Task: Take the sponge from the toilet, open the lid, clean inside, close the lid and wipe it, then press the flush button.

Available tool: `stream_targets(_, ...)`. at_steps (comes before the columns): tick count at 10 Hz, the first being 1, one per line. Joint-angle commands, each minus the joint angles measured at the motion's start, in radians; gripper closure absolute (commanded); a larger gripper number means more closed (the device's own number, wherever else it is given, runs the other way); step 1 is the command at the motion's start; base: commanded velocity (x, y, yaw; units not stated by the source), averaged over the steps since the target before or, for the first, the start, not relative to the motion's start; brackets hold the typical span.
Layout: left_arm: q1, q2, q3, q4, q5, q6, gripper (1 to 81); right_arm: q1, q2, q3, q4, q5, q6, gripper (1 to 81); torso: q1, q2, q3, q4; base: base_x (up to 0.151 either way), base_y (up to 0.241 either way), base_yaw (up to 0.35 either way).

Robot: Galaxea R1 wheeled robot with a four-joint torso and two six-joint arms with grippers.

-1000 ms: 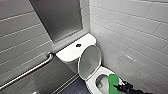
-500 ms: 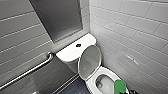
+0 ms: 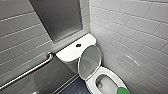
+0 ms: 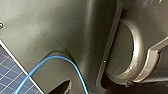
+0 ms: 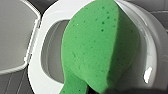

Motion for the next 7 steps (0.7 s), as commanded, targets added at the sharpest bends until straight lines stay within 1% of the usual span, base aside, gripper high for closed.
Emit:
stream_targets(1,0.026,0.001,-0.001,0.003,0.088,0.01,1.0,-0.041,-0.046,0.103,-0.037,0.041,0.001,81.1,0.0,0.0,0.0,0.0,0.0,0.0,0.0)
stream_targets(3,0.026,0.003,-0.001,0.003,0.088,0.01,1.0,-0.116,-0.04,0.12,-0.092,0.067,0.006,81.1,0.0,0.0,0.0,0.0,0.0,0.0,0.0)
stream_targets(4,0.026,0.004,-0.001,0.003,0.088,0.01,1.0,-0.151,-0.041,0.169,-0.132,0.092,0.0,81.1,0.0,0.0,0.0,0.0,0.0,0.0,0.0)
stream_targets(5,0.026,0.003,-0.001,0.005,0.088,0.01,1.0,-0.168,-0.044,0.212,-0.167,0.147,-0.005,81.1,0.0,0.0,0.0,0.0,0.0,0.0,0.0)
stream_targets(6,0.026,0.004,-0.001,0.005,0.088,0.01,1.0,-0.153,-0.063,0.252,-0.173,0.152,-0.008,81.1,0.0,0.0,0.0,0.0,0.0,0.0,0.0)
stream_targets(7,0.026,0.004,0.001,0.005,0.086,0.01,1.0,-0.13,-0.086,0.289,-0.164,0.149,-0.01,81.1,0.0,0.0,0.0,0.0,0.0,0.0,0.0)
